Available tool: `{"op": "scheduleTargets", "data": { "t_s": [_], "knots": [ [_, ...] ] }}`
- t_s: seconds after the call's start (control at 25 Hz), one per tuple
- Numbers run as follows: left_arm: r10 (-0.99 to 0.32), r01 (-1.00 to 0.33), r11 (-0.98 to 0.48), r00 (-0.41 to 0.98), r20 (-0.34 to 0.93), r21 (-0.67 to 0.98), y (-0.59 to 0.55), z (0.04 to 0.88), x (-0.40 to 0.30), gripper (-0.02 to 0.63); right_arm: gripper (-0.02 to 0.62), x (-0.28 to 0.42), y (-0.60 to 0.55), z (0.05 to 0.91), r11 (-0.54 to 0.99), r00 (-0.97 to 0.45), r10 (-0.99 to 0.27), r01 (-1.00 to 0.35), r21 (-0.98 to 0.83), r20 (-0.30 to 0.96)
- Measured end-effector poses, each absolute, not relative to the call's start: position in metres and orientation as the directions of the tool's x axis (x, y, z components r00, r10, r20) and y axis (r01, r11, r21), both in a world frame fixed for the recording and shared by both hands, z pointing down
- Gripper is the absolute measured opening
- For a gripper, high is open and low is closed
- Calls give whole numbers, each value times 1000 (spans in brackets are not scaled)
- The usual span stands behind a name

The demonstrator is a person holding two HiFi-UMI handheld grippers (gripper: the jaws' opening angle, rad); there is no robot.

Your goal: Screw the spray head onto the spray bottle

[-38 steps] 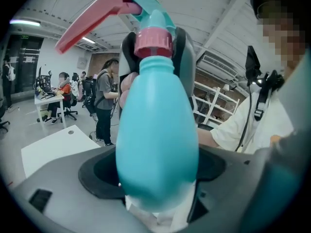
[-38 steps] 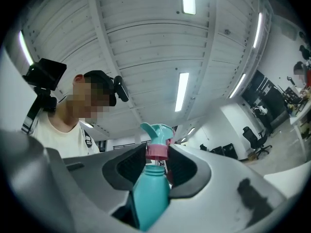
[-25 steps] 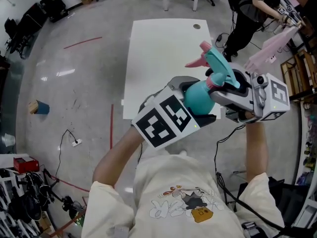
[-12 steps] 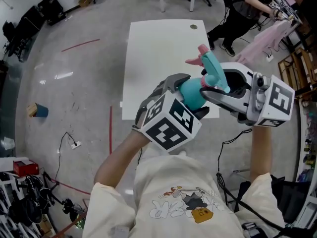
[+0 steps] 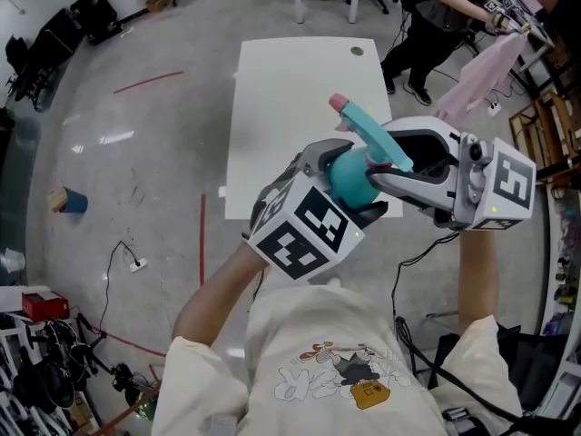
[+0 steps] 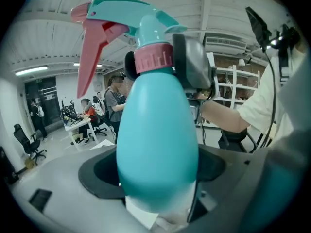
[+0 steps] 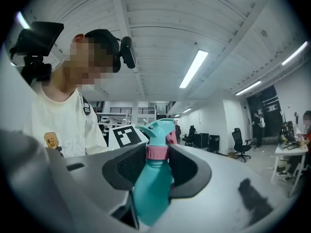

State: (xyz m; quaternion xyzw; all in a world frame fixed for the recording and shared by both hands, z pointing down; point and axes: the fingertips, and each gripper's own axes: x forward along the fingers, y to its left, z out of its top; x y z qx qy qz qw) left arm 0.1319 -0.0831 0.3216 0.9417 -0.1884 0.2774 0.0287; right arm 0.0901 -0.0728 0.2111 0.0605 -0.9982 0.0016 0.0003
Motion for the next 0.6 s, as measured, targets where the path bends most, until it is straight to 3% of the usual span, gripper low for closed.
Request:
{"op": "scheduleTargets", "data": {
  "t_s": [0.28, 0.6],
  "knots": [
    [-411, -416, -901, 731, 545, -121, -111, 315, 120, 414, 154, 95, -93, 204, 991, -988, -136, -136, 16, 70],
    [-459, -488, -865, 673, 581, -119, -126, 339, 89, 414, 160, 93, -100, 203, 983, -932, -182, -168, 71, 312]
  ]
}}
